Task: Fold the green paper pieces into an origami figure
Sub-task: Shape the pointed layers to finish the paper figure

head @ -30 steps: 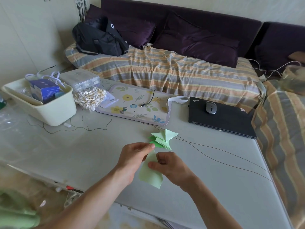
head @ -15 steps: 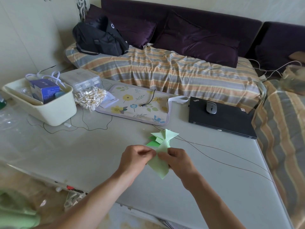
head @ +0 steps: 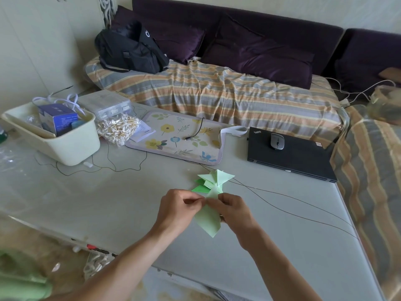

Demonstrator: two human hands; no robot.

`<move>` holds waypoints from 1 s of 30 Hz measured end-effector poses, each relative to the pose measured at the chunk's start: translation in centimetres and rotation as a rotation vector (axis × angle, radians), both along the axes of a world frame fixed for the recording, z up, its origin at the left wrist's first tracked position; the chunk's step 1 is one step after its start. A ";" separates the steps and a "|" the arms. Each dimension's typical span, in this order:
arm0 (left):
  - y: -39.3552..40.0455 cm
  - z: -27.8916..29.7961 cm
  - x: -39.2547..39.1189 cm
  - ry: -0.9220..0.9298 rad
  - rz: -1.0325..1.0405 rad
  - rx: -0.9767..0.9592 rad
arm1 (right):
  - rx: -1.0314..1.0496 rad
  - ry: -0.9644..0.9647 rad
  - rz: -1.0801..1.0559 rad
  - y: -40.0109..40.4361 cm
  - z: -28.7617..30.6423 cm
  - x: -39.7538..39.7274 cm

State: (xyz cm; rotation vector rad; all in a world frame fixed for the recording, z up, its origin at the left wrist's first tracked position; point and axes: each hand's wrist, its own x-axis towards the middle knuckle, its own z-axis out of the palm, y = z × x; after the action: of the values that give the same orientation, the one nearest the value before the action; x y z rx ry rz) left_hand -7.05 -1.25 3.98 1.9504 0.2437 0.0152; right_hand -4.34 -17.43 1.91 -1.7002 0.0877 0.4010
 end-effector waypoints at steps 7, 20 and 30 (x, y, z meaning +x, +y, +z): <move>-0.1 -0.1 0.1 0.169 -0.064 -0.165 | 0.163 -0.043 -0.121 -0.4 1.0 0.2; 0.5 -1.0 0.6 0.198 0.040 -0.190 | 0.143 0.039 -0.085 -0.1 1.0 -0.1; 0.6 -1.1 0.8 0.180 0.148 -0.290 | 0.099 0.055 -0.054 0.3 0.9 -0.2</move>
State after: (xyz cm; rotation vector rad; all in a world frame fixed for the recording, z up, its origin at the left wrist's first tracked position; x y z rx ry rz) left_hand -6.23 -0.69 2.90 1.6424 0.4821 -0.0942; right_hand -4.56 -17.16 2.79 -1.5861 0.1517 0.4055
